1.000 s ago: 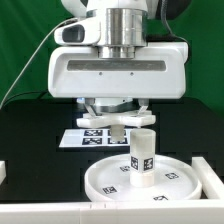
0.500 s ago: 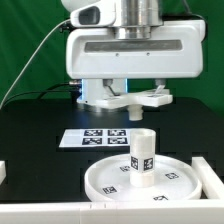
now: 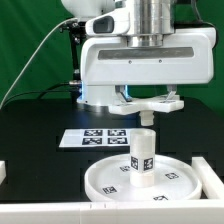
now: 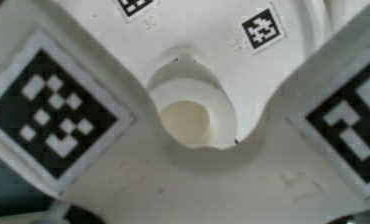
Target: Assemble round table
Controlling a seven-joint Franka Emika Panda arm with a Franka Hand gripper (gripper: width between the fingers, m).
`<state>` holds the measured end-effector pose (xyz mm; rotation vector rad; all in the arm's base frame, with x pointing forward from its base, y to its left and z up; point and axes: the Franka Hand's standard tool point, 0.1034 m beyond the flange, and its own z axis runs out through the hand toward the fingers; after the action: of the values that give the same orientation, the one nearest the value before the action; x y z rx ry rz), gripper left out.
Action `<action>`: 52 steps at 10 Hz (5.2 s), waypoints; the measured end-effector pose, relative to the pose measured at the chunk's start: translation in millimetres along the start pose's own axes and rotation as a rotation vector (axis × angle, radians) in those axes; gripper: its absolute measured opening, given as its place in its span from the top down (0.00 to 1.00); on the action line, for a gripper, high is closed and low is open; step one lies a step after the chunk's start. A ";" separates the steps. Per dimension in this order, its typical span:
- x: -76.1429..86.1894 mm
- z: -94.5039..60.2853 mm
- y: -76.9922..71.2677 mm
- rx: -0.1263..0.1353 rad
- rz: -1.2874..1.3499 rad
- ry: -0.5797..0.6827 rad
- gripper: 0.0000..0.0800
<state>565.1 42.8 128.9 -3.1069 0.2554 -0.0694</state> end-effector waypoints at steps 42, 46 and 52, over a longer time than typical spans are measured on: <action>4.1 7.9 3.3 0.015 -0.771 0.016 0.19; -0.3 18.4 4.6 0.008 -0.815 -0.008 0.19; -1.4 23.6 9.2 0.007 -0.796 -0.012 0.20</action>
Offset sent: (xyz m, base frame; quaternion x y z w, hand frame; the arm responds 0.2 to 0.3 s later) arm -0.0045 -0.0105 -0.0107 -0.0002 0.0027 -0.0040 1.0000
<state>563.3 34.4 105.0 -2.9742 -0.9729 -0.0605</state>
